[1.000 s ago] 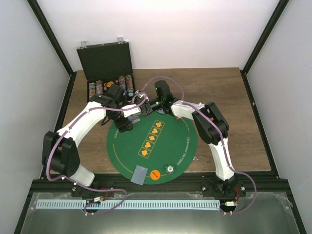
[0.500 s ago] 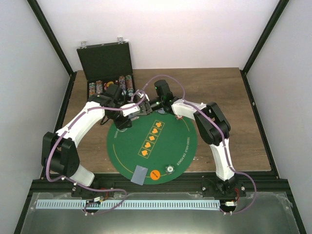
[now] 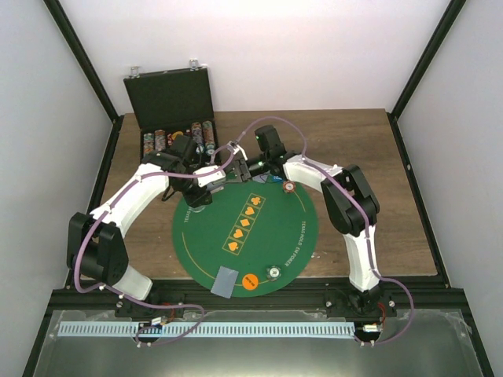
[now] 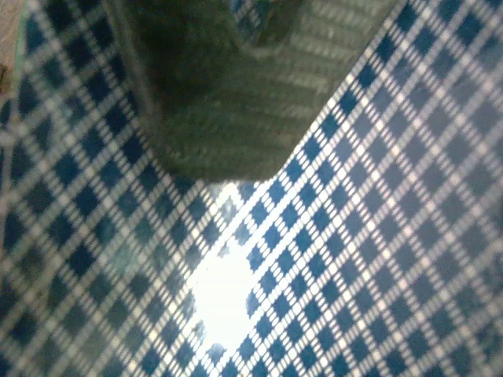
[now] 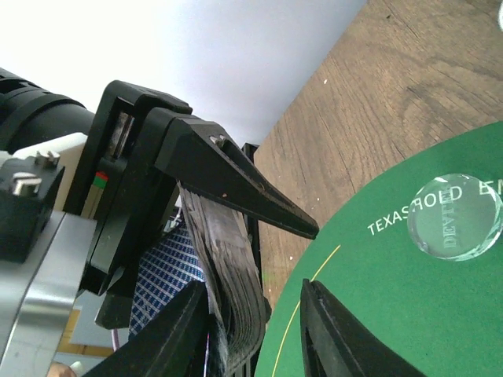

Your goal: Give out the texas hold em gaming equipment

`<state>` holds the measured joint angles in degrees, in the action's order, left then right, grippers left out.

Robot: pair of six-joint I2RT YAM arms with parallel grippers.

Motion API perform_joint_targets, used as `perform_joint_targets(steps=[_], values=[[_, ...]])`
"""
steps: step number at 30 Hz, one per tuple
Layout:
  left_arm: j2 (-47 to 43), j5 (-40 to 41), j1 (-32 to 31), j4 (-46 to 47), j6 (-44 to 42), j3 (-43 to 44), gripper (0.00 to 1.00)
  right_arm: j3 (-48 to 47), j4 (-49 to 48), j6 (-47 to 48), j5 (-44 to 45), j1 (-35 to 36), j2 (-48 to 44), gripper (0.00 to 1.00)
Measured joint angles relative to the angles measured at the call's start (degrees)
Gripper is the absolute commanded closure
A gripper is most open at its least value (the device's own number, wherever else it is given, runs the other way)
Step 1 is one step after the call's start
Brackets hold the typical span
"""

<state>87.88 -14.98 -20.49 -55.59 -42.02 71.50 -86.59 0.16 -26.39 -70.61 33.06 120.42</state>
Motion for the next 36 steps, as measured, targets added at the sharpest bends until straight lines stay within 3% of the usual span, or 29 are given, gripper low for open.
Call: perform_joint_targets(steps=[9, 13, 20, 26, 36], values=[[0.0, 0.46, 0.0, 0.15, -0.02, 0.0, 0.48, -1.09, 5.01, 3.3, 0.39, -0.26, -0.42, 0.69], [0.0, 0.57, 0.0, 0.31, -0.02, -0.02, 0.48, -1.77, 7.02, 4.35, 0.81, -0.26, -0.7, 0.81], [0.0, 0.76, 0.0, 0.96, -0.09, -0.22, 0.48, -3.08, 10.69, 6.38, 3.02, -0.5, -1.38, 0.92], [0.0, 0.83, 0.24, 1.07, -0.09, -0.81, 0.49, -3.08, 12.96, 7.56, 3.61, -1.44, -2.03, 0.9], [0.0, 0.85, 0.33, 1.09, -0.07, -0.81, 0.49, -3.45, 15.58, 9.29, 4.5, -2.23, -2.67, 0.99]])
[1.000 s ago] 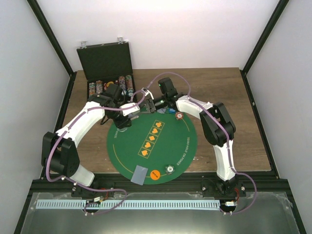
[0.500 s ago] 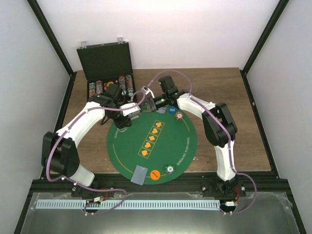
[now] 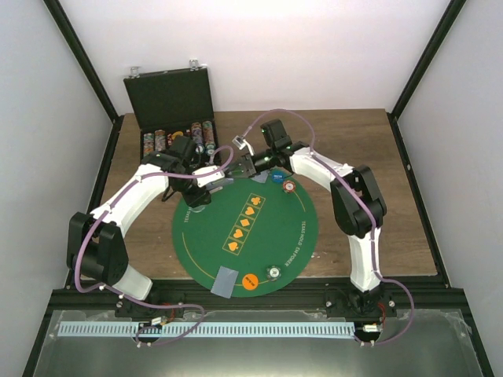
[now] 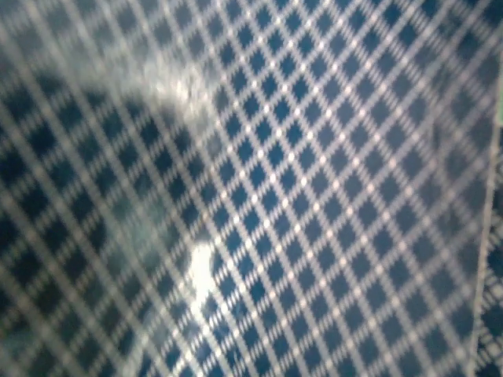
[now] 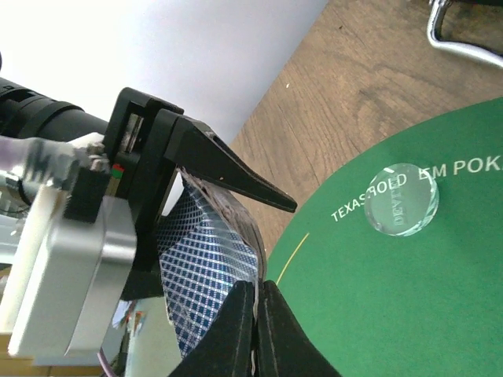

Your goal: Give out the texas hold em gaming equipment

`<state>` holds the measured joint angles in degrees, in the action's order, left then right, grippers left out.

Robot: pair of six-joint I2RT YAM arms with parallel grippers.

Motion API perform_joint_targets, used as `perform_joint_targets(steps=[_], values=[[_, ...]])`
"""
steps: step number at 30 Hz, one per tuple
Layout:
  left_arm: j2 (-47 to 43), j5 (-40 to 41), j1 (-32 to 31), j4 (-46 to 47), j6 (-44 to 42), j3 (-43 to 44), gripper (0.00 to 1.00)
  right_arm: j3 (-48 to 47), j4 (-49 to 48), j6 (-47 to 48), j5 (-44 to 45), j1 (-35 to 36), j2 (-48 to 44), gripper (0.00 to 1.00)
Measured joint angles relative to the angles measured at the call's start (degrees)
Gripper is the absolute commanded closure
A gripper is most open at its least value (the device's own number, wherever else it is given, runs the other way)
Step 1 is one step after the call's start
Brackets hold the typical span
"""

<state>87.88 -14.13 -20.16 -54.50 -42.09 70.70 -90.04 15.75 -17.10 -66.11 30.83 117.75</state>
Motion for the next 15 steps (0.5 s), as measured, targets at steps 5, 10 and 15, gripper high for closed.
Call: perform_joint_targets(steps=[5, 10, 15], values=[[0.0, 0.04, 0.28, 0.02, 0.02, -0.02, 0.49, -0.13, 2.75, 2.03, 1.22, -1.99, -2.45, 0.99], [0.0, 0.0, 0.87, 0.11, 0.17, -0.02, 0.49, -0.17, 6.19, 5.49, 3.37, -5.2, -6.67, 0.99], [0.0, 0.15, 1.57, 0.52, 1.05, -0.02, 0.49, -0.2, 13.07, 12.26, 8.87, -7.13, -11.78, 0.99]])
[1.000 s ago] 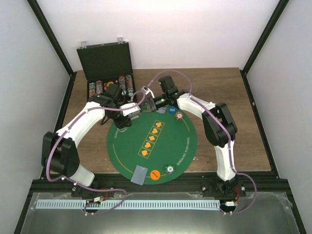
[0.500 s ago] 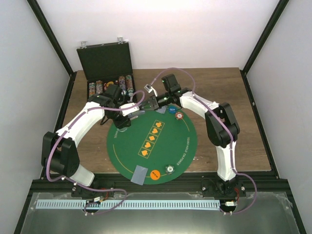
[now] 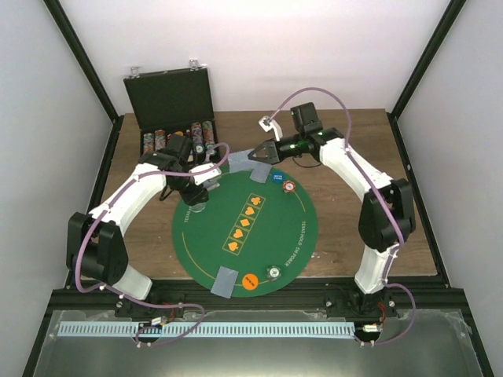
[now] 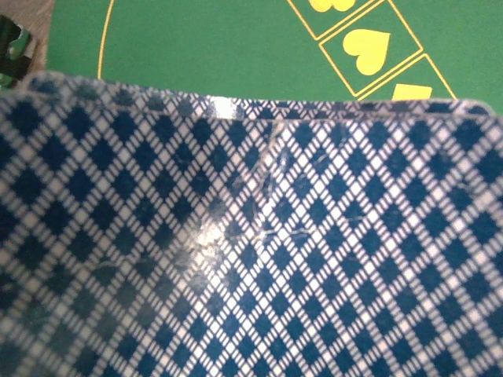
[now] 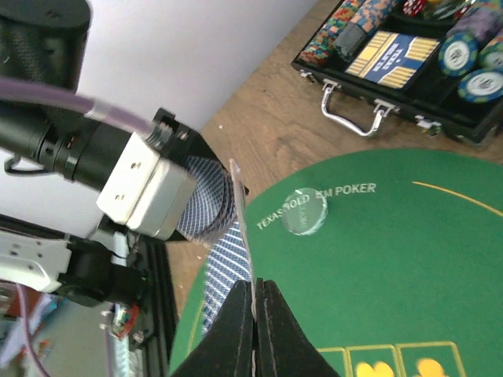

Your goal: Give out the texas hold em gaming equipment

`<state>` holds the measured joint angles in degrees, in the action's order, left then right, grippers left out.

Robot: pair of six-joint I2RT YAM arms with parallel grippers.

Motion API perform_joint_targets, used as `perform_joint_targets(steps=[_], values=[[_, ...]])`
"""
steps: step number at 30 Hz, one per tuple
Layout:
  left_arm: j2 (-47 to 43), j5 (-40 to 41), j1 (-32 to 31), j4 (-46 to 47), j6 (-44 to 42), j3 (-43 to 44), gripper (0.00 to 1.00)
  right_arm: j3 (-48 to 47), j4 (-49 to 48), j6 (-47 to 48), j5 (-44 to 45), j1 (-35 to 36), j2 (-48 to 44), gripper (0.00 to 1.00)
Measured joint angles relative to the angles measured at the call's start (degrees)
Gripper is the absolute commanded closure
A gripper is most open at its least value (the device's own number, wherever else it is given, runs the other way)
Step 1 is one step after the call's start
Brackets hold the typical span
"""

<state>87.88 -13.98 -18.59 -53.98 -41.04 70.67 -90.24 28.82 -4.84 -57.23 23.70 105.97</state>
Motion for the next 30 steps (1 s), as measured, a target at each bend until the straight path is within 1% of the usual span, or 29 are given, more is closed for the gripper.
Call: perform_joint_targets(steps=[3, 6, 8, 10, 14, 16, 18, 21, 30], values=[[-0.04, 0.5, 0.39, 0.26, 0.5, -0.02, 0.49, 1.25, 3.98, 5.77, 2.84, -0.28, -4.63, 0.99], [-0.28, 1.14, 1.05, 0.59, 0.98, -0.26, 0.49, 4.76, 8.13, 13.16, 3.91, 0.98, -9.81, 0.99], [-0.39, 1.51, 1.27, 0.66, 1.38, -0.28, 0.49, 7.5, 10.6, 18.1, 5.27, 3.87, -12.2, 0.99], [-0.52, 1.92, 1.38, 0.76, 1.68, -0.28, 0.49, 9.99, 12.72, 22.75, 6.84, 9.38, -12.98, 0.99], [-0.55, 2.36, 1.46, 0.76, 1.97, -0.28, 0.49, 13.88, 14.21, 27.91, 7.61, 22.86, -9.81, 0.99], [-0.57, 2.4, 1.46, 0.76, 2.03, -0.28, 0.49, 15.21, 14.25, 28.74, 7.89, 27.91, -7.32, 0.99], [-0.59, 2.51, 1.46, 0.76, 2.05, -0.28, 0.49, 15.45, 14.32, 29.18, 8.44, 31.1, -4.39, 0.99], [-0.63, 2.69, 1.46, 0.79, 2.03, -0.28, 0.5, 15.76, 13.55, 29.64, 8.96, 33.31, -0.94, 0.99], [-0.63, 2.86, 1.46, 0.76, 2.03, -0.28, 0.49, 16.94, 14.88, 34.71, 12.44, 35.1, 4.87, 0.99]])
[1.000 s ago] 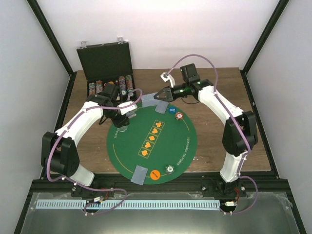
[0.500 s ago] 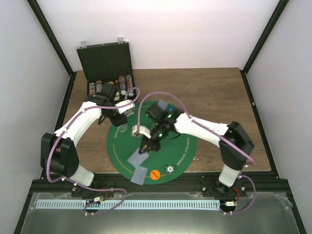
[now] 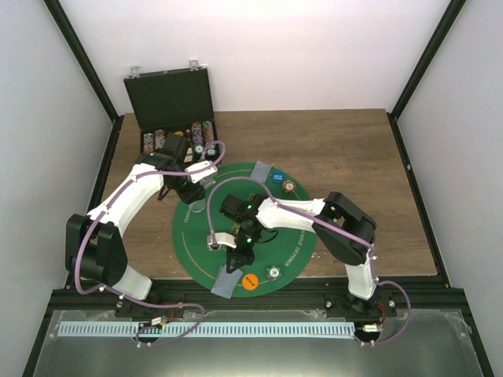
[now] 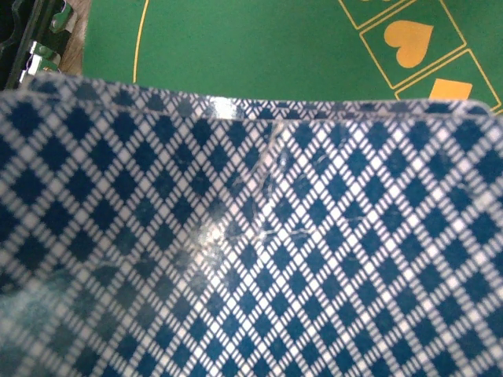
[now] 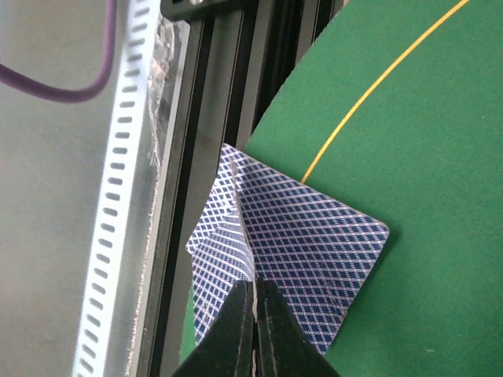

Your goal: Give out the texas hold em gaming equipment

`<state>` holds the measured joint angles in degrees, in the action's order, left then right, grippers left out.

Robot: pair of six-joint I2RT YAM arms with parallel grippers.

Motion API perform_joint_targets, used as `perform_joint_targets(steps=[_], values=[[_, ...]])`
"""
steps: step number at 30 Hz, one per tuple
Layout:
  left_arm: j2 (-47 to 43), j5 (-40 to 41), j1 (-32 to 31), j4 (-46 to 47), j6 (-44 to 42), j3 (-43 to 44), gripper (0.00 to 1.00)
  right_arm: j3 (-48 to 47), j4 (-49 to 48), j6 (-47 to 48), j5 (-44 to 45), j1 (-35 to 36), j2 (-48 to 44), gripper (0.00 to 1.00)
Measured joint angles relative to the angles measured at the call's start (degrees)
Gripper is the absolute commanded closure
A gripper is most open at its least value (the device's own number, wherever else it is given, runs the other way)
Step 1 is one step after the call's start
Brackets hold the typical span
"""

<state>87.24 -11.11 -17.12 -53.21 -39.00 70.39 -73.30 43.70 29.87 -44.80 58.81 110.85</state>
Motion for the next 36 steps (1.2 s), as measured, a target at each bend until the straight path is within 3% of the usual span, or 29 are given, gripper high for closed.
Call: perform_joint_targets(steps=[11, 13, 16, 19, 27, 32, 35, 36], values=[[0.0, 0.52, 0.0, 0.0, 0.0, 0.0, 0.49, -3.72, 3.3, 5.2, 1.7, 1.05, 4.7, 0.99], [0.0, 0.55, 0.0, 0.02, 0.0, 0.0, 0.5, -3.89, 3.32, 5.29, 2.19, 1.42, 4.98, 0.93], [0.0, 0.52, 0.0, 0.0, 0.0, 0.0, 0.5, -3.96, 3.21, 5.27, 3.56, 1.81, 5.01, 0.72], [0.0, 0.55, 0.0, 0.0, -0.02, 0.0, 0.49, -4.07, 2.95, 5.27, 5.07, 1.95, 5.01, 0.61], [0.0, 0.55, 0.0, 0.0, -0.02, 0.0, 0.5, -4.28, 0.13, 3.43, 10.01, 1.95, 2.95, 0.48], [0.0, 0.57, 0.0, 0.0, -0.02, 0.0, 0.49, -1.38, -4.76, 2.1, 10.88, 1.36, -7.39, 0.37], [0.0, 0.59, 0.0, 0.0, -0.02, 0.0, 0.49, 1.36, -8.28, 1.68, 7.02, -0.5, -16.48, 0.25], [0.0, 0.57, 0.0, 0.0, -0.02, 0.0, 0.49, 2.16, -9.14, 1.44, 5.38, -1.64, -18.95, 0.11]])
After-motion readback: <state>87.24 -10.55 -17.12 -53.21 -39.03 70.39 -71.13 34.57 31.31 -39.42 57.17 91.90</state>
